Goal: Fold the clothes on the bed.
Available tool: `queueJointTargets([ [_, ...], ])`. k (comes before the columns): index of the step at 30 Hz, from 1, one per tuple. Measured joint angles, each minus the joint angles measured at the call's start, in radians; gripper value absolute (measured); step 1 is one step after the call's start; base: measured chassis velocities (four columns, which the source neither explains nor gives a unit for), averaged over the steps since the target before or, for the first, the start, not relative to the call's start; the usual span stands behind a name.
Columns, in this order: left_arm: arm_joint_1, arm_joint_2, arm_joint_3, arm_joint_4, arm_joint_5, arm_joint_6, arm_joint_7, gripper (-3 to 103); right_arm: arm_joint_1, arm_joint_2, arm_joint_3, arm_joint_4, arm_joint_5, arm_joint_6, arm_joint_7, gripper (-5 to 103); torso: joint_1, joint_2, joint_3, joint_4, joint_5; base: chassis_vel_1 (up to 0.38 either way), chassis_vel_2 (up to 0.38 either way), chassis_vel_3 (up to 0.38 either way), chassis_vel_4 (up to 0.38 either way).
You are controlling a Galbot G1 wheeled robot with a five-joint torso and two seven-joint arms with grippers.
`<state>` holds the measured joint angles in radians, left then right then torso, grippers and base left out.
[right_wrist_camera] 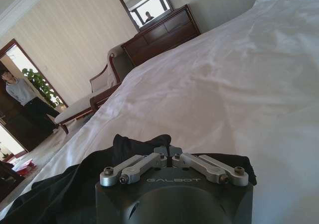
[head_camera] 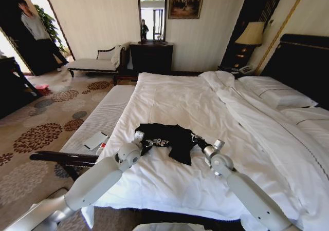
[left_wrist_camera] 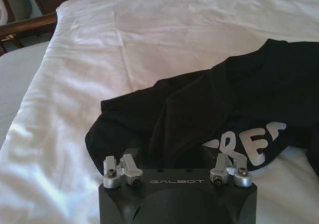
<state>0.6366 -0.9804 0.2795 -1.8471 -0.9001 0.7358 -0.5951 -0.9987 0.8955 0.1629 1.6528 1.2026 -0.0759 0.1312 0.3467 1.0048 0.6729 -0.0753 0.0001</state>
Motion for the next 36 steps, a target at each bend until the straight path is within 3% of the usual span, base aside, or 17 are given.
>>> queueJointTargets([
  [3,-0.004,-0.006,0.002,0.004,0.001,0.000,0.011,56,0.000,-0.002,0.003,0.000,0.001,0.001,0.001,0,0.000,0.000,0.000,0.0000,-0.0001,0.000,0.000,0.000,0.000],
  [9,-0.010,-0.014,0.003,0.012,0.012,-0.008,0.026,40,-0.004,-0.003,0.009,0.000,0.002,0.004,0.001,0,0.000,0.000,0.000,0.0000,0.0000,0.000,0.000,0.000,0.000],
  [15,-0.011,-0.018,-0.012,0.015,0.012,-0.021,0.031,12,-0.008,-0.003,0.015,-0.001,0.001,0.013,0.001,0,0.000,0.000,0.000,0.0000,-0.0001,0.000,0.000,0.000,0.000],
  [17,-0.010,-0.017,-0.019,0.015,0.012,-0.024,0.032,12,-0.008,-0.003,0.015,-0.002,0.001,0.015,0.001,0,0.000,0.000,0.000,0.0000,-0.0001,0.000,0.000,0.000,0.000],
  [19,-0.007,-0.015,-0.034,0.015,0.012,-0.026,0.035,3,-0.009,-0.002,0.017,-0.002,0.001,0.019,0.001,0,0.000,0.000,0.000,0.0000,-0.0001,0.000,0.000,0.000,0.000],
  [29,0.032,-0.011,-0.192,-0.040,0.009,-0.063,0.079,0,-0.008,0.001,0.042,0.004,-0.017,0.079,0.003,0,0.000,0.000,0.000,0.0000,-0.0002,0.000,0.000,0.000,0.000],
  [36,0.040,0.015,-0.335,-0.103,-0.033,-0.083,0.090,0,-0.029,-0.015,0.085,0.076,-0.062,0.184,-0.082,0,0.000,0.000,0.000,0.0000,-0.0002,0.000,0.000,0.000,0.000],
])
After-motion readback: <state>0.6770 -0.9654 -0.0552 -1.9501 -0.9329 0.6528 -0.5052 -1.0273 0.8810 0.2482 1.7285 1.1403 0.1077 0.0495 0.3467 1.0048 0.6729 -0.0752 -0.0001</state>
